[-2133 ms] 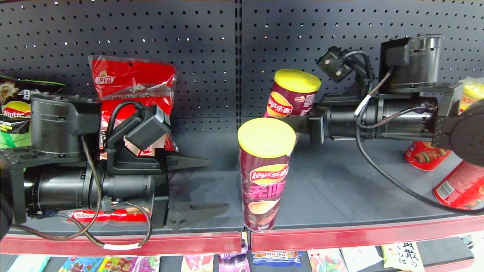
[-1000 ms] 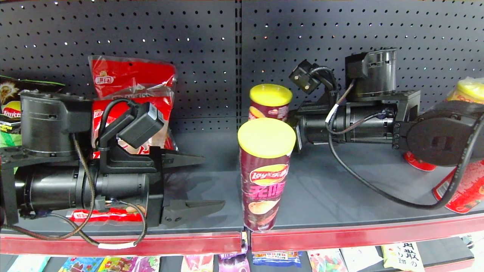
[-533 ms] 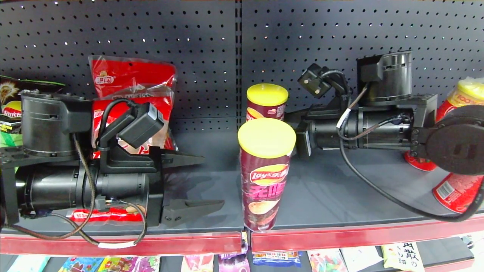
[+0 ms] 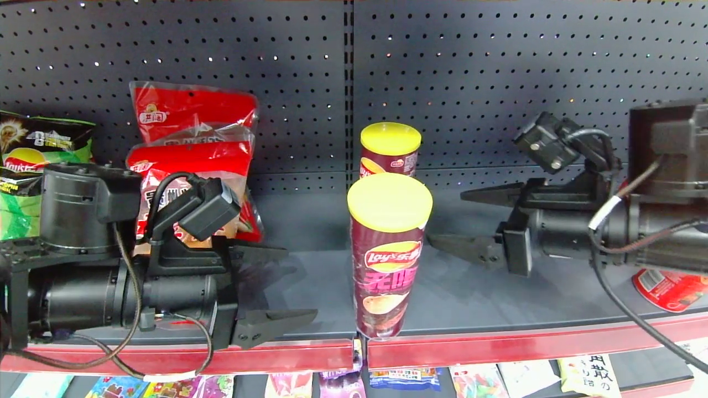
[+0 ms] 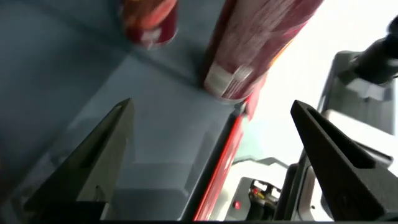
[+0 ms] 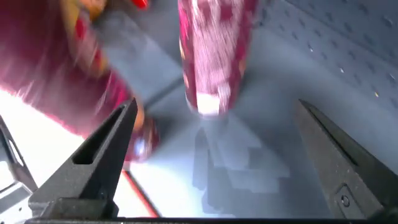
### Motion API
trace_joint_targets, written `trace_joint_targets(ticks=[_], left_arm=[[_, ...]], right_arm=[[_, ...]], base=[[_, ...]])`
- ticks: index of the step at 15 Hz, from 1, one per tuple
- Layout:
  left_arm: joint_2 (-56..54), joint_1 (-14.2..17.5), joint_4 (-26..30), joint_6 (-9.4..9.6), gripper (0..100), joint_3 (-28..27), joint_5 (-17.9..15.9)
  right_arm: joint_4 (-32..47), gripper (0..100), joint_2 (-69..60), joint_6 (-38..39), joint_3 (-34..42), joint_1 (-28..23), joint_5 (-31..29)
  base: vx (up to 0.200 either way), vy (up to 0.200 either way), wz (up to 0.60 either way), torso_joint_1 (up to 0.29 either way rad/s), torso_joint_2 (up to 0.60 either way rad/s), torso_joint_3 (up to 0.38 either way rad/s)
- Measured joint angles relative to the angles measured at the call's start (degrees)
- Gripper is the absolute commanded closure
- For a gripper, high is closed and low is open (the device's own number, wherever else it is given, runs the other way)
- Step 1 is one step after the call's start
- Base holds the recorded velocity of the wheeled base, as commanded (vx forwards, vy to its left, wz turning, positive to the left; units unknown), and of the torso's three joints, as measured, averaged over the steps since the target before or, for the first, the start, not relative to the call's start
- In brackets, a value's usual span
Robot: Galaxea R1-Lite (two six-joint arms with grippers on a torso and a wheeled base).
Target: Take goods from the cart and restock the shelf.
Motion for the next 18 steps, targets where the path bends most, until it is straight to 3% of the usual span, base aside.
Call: trace_joint_targets(ticks=[6, 9, 13, 18], left_arm=[[0.5, 1.1, 0.0, 0.33, 0, 1.0, 0.4], [2.0, 0.8, -0.1, 0.49, 0, 0.5, 3.4], [4.2, -1.2, 0.0, 1.37, 0, -0.3, 8.7], [8.7, -3.4, 0.0, 1.39, 0, -4.7, 9.2]], right_arm=[[0.2, 0, -16.3, 0.5, 16.0, -0.7, -2.1], [0.2, 0, -23.4, 0.5, 21.4, -0.9, -2.3], [0.1, 0, -28.6, 1.0, 23.5, -3.8, -2.4], [0.1, 0, -30.1, 3.1, 23.5, -5.1, -2.4]], base=[[0.0, 0.0, 0.0, 0.0, 0.0, 0.0], [0.0, 0.0, 0.0, 0.0, 0.0, 0.0], [0.0, 0.0, 0.0, 0.0, 0.0, 0.0], [0.0, 0.0, 0.0, 0.0, 0.0, 0.0]])
